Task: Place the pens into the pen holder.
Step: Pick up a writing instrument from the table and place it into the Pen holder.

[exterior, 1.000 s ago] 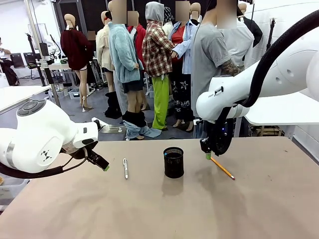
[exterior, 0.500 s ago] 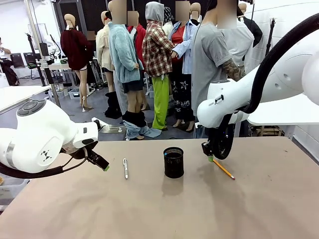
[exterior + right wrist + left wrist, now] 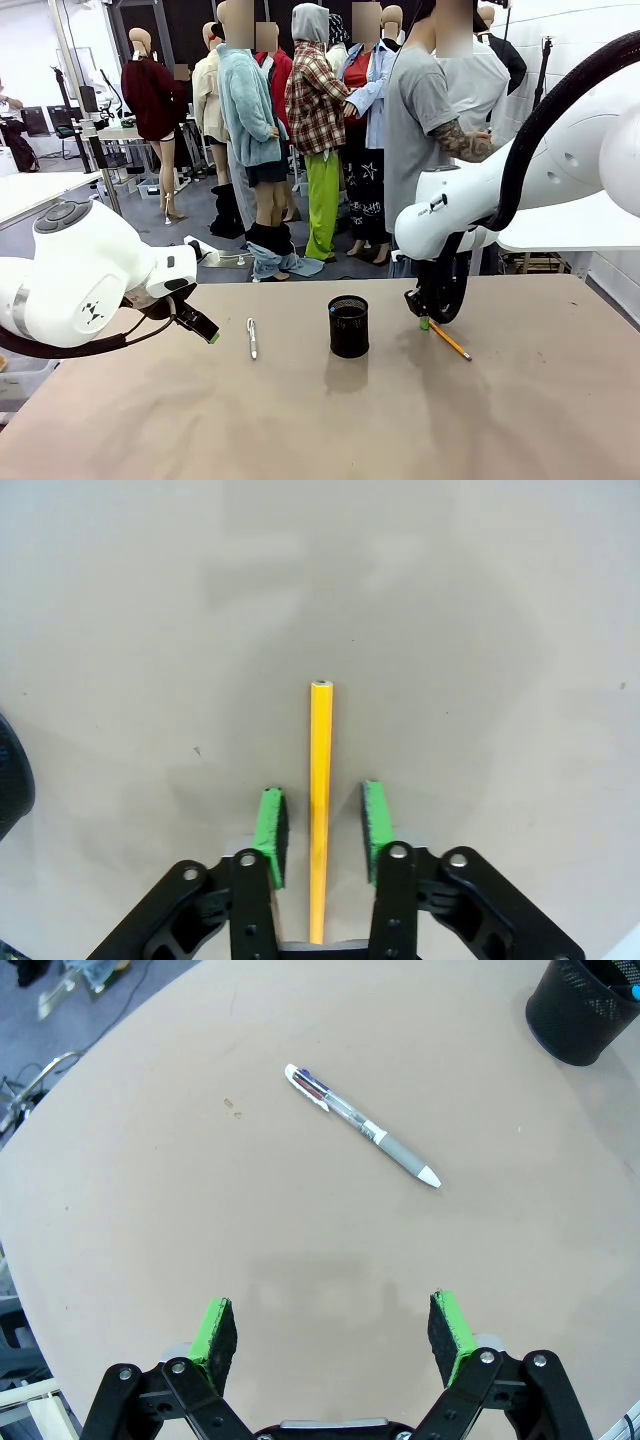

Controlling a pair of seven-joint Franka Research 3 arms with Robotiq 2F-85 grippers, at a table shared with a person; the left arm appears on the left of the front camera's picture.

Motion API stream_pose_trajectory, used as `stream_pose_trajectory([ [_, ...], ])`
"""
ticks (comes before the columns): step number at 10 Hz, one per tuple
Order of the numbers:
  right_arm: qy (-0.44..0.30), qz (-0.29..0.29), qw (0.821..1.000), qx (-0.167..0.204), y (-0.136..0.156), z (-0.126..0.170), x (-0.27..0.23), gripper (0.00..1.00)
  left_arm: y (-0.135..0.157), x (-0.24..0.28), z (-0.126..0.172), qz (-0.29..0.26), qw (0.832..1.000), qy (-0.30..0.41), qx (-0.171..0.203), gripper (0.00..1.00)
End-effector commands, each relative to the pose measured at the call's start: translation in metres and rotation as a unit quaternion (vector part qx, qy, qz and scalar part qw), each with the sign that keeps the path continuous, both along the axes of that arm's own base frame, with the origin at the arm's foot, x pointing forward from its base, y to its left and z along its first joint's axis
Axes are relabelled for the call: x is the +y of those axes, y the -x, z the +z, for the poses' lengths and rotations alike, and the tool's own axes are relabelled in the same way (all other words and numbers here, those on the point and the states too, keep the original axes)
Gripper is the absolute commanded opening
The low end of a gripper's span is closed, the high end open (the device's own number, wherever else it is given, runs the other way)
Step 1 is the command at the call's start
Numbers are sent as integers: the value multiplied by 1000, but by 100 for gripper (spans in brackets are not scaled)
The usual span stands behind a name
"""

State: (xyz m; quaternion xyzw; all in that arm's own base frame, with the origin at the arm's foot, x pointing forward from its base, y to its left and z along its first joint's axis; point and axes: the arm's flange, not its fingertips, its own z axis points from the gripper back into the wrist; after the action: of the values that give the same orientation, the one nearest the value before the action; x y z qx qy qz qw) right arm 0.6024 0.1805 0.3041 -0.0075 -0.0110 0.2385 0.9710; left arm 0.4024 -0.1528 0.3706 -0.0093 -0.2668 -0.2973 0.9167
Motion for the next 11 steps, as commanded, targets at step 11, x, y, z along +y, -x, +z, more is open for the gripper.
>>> stream_pose_trajectory([
  [11,-246,292,924,-3,56,99,-12,0,0,2,1,2,1000,2,0,100],
])
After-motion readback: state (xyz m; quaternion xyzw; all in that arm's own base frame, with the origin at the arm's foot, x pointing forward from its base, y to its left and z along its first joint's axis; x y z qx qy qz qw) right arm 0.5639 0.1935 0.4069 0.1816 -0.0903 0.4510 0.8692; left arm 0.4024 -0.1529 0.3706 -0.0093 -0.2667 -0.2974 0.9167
